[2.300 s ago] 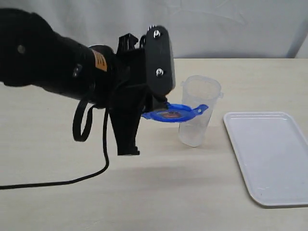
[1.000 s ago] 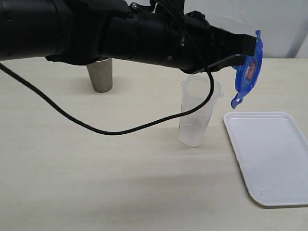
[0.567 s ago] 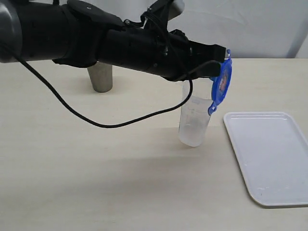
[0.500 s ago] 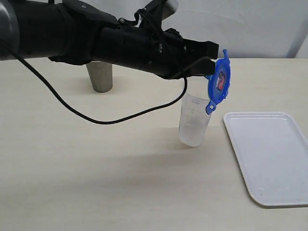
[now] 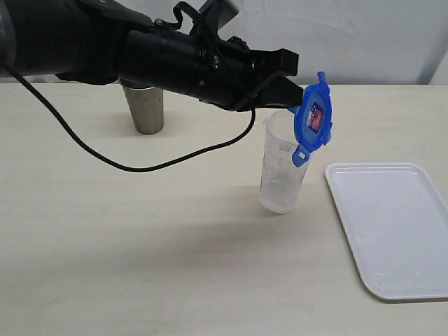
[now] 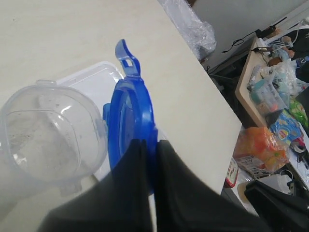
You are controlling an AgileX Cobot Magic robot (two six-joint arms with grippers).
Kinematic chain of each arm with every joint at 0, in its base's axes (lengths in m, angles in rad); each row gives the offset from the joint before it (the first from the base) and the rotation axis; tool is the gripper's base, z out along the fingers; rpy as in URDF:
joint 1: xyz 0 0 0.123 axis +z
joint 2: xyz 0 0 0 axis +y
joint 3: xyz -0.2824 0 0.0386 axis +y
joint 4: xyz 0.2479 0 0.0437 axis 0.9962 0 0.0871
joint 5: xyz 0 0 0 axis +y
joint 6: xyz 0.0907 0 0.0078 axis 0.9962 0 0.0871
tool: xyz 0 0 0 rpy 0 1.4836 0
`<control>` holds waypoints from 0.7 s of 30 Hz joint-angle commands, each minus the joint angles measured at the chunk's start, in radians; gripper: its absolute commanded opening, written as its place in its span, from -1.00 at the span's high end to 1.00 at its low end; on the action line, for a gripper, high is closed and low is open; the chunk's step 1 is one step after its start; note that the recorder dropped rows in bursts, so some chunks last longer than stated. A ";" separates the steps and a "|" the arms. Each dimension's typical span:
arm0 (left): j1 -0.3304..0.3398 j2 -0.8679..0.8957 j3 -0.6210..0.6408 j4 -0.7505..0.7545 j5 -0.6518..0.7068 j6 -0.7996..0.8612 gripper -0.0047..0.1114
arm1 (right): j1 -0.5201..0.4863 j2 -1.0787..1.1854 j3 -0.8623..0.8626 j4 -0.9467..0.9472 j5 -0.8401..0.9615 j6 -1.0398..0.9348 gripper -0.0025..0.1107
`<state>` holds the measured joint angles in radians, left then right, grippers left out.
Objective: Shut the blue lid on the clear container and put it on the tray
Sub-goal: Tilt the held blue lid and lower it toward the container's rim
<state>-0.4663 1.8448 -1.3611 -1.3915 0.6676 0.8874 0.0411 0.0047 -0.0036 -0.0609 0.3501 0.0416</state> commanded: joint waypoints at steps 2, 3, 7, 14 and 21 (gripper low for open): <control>0.003 0.035 -0.006 -0.007 0.002 -0.005 0.92 | -0.003 -0.005 0.004 0.001 -0.005 0.001 0.89; 0.003 0.037 -0.006 -0.007 0.000 -0.005 0.92 | -0.003 -0.005 0.004 0.001 -0.005 0.001 0.89; 0.003 0.037 -0.006 -0.007 -0.043 -0.003 0.92 | -0.003 -0.005 0.004 0.001 -0.005 0.001 0.89; 0.003 0.037 -0.006 -0.007 -0.075 -0.003 0.92 | -0.003 -0.005 0.004 0.001 -0.005 0.001 0.89; 0.003 0.037 -0.006 -0.004 -0.085 -0.001 0.92 | -0.003 -0.005 0.004 0.001 -0.005 0.001 0.89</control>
<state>-0.4663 1.8840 -1.3611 -1.3915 0.5948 0.8874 0.0411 0.0047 -0.0036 -0.0609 0.3501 0.0416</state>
